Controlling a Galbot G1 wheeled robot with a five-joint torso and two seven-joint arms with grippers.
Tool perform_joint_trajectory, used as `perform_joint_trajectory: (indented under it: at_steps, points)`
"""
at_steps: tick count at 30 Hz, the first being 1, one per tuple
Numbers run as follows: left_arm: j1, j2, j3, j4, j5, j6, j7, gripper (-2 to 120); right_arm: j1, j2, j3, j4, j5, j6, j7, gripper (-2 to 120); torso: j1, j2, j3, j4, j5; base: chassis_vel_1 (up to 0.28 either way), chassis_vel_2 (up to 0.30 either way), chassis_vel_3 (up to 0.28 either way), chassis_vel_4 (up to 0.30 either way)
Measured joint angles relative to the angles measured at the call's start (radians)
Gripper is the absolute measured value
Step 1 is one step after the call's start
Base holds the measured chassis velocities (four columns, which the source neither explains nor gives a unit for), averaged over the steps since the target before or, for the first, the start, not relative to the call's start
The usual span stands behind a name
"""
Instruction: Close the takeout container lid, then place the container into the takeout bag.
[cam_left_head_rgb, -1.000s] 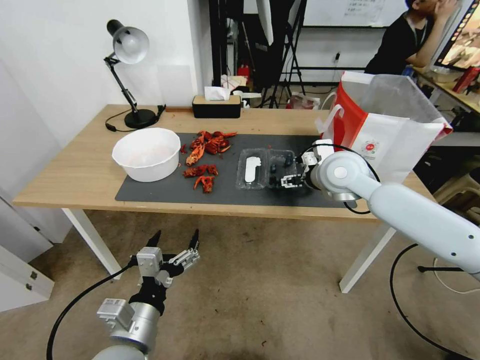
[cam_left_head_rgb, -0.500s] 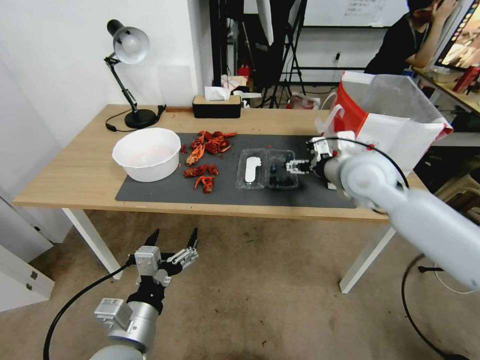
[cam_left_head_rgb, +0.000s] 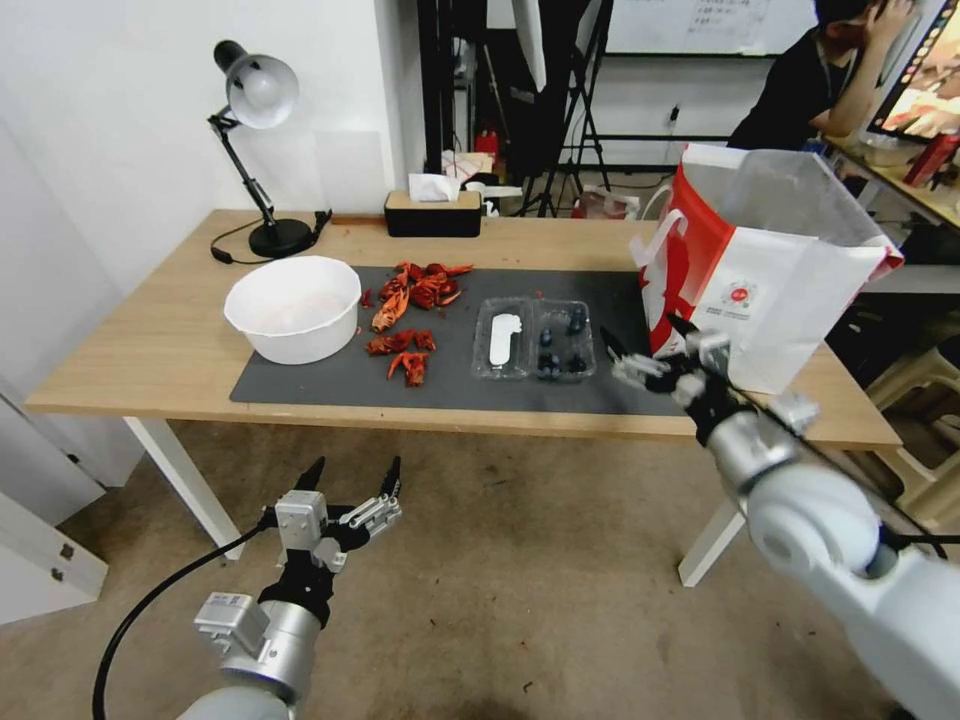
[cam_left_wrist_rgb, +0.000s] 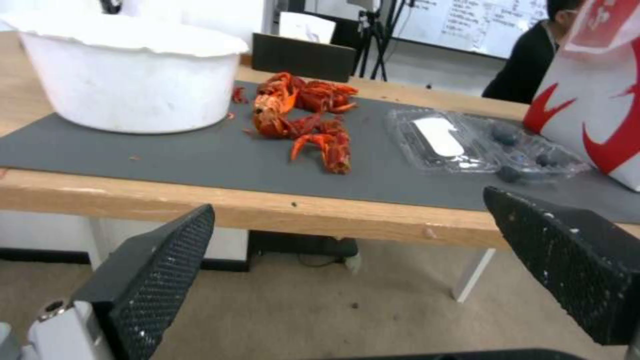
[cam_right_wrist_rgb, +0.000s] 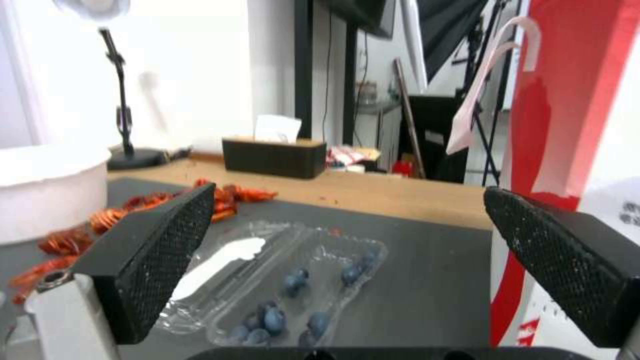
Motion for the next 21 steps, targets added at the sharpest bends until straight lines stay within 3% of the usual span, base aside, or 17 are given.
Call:
perform_joint_trajectory:
  at_steps: [4, 7, 11, 15, 17, 21]
  points:
    - [-0.011, 0.0, 0.011, 0.0, 0.0, 0.002, -0.01, 100, -0.124, 0.081, 0.098, 0.016, -0.047, 0.054, -0.019, 100, 0.0, 0.0, 0.0, -0.0013, -0.0006, 0.0, 0.0, 0.0, 0.0]
    - [-0.014, 0.005, 0.015, 0.0, -0.007, 0.006, -0.011, 100, -0.161, 0.11, 0.124, 0.019, -0.062, 0.068, -0.028, 100, 0.0, 0.0, 0.0, -0.0013, 0.0005, 0.0, 0.0, 0.0, 0.0]
    - [-0.025, 0.029, 0.038, -0.001, -0.056, 0.014, -0.017, 100, -0.258, 0.21, 0.184, 0.039, -0.112, 0.103, -0.047, 100, 0.0, 0.0, 0.0, -0.0009, -0.0001, 0.0, 0.0, 0.0, 0.0]
    - [-0.032, 0.04, 0.053, -0.003, -0.09, -0.018, -0.042, 100, -0.283, 0.258, 0.169, 0.031, -0.148, 0.129, -0.055, 100, 0.0, 0.0, 0.0, -0.0013, 0.0, 0.0, 0.0, 0.0, 0.0]
    - [-0.048, 0.051, 0.072, -0.002, -0.118, -0.05, -0.076, 100, -0.283, 0.277, 0.147, 0.023, -0.156, 0.135, -0.06, 100, 0.0, 0.0, 0.0, 0.0002, 0.0005, 0.0, 0.0, 0.0, 0.0]
    - [-0.097, 0.093, 0.112, -0.009, -0.206, -0.027, -0.104, 100, -0.315, 0.308, 0.155, 0.023, -0.162, 0.139, -0.065, 100, 0.0, 0.0, 0.0, -0.0011, 0.0002, 0.0, 0.0, 0.0, 0.0]
